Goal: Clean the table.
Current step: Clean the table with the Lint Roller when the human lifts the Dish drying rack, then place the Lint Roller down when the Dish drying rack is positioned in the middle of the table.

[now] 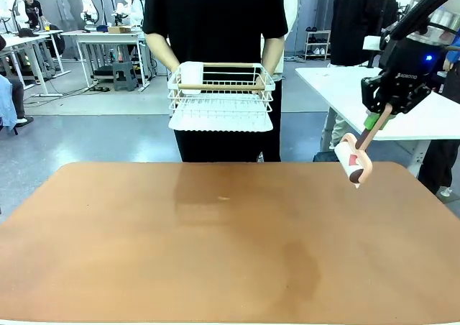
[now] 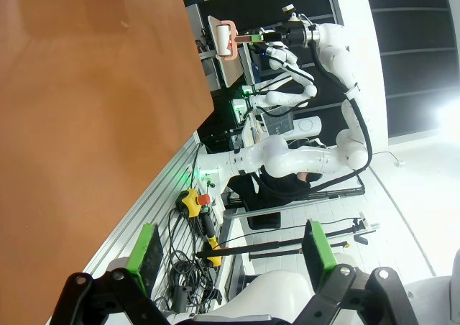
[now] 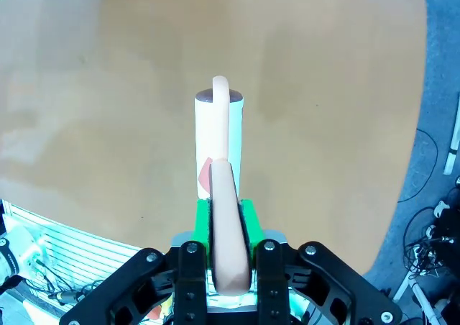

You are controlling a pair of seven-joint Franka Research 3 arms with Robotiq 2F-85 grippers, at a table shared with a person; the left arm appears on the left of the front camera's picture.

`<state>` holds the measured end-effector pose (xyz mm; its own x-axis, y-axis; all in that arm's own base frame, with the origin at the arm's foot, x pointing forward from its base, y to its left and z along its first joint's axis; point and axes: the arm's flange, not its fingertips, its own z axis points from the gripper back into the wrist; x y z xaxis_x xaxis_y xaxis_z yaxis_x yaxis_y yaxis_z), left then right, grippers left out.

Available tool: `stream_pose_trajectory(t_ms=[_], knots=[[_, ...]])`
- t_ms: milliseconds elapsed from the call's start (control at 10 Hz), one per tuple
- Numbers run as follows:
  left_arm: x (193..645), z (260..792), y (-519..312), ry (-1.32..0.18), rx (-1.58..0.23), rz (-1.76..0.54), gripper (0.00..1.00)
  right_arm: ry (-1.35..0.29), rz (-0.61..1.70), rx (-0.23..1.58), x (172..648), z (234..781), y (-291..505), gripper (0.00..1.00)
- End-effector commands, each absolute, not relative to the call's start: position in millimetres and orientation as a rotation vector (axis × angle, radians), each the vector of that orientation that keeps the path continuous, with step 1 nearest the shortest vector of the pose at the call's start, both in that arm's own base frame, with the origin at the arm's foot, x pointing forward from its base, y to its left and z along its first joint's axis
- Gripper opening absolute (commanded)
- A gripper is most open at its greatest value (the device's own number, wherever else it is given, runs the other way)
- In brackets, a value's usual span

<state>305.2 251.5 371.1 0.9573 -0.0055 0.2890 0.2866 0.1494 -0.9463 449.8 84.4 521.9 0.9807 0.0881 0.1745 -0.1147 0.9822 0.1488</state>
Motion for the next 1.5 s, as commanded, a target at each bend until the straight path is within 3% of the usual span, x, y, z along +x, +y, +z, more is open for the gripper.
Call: stream_pose_trajectory(t_ms=[0, 1400], knots=[[304.2, 371.4, 253.7, -0.244, -1.403, -0.209, 1.0, -0.174, 0.108, 0.156, 448.5, 526.1, 85.9, 0.22], [304.2, 371.4, 253.7, -0.244, -1.403, -0.209, 1.0, -0.174, 0.108, 0.156, 448.5, 526.1, 85.9, 0.22]])
